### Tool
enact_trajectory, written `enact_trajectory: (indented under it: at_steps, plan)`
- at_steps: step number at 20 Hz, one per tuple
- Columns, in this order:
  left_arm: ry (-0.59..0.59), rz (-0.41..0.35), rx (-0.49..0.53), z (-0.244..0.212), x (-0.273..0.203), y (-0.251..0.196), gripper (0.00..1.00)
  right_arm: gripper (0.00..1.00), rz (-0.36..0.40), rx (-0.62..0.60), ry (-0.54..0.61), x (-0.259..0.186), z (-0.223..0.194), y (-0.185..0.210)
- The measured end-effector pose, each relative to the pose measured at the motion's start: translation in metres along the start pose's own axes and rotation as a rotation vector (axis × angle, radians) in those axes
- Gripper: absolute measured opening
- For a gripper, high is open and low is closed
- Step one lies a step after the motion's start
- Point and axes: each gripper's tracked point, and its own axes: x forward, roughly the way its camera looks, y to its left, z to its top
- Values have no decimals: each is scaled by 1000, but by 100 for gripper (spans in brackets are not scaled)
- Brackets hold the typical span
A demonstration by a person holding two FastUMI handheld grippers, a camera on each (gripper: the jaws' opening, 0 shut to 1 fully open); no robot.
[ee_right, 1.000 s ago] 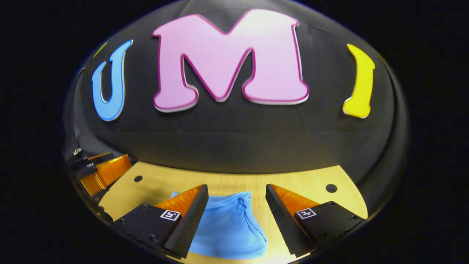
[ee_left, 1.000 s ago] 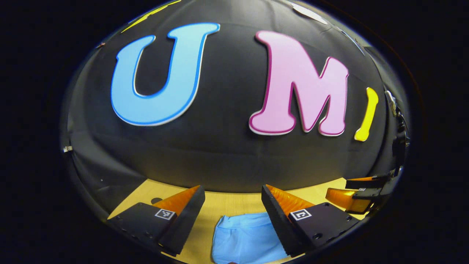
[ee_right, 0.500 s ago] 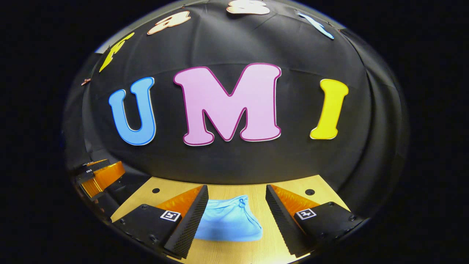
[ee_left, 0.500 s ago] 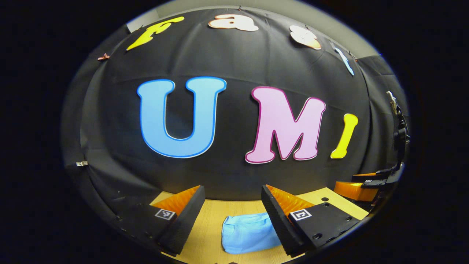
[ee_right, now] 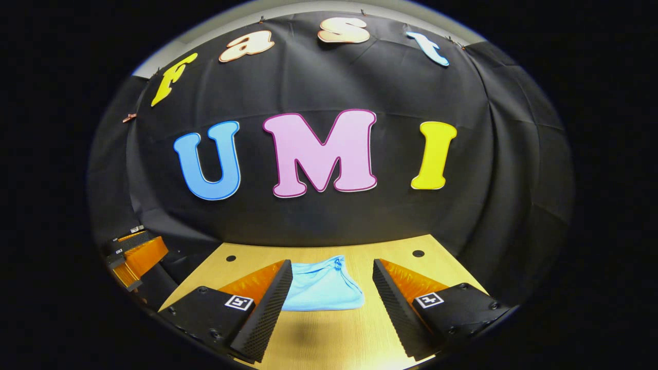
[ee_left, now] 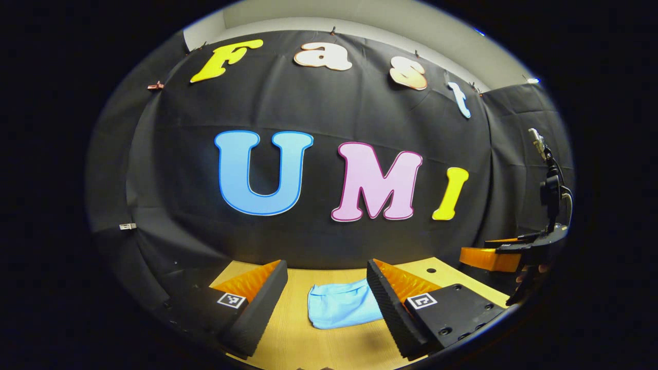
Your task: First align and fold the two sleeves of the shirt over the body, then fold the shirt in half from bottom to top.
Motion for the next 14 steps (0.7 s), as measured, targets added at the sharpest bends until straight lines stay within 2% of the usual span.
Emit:
enact_trajectory:
  at_steps: [3,6,11,14]
  plan:
    - [8,-56,33,-8,-37,-14,98,98,11,52,12,-25,-8,7]
    - [16,-65,14,-17,-63,-20,98,97,10,39,-2,-52,-8,4]
    - [63,-69,-59,-39,-105,-22,98,98,-6,70,8,-94,-16,-8]
    - [83,-31,-68,-48,-125,-4,98,98,-16,57,18,-109,-26,-14]
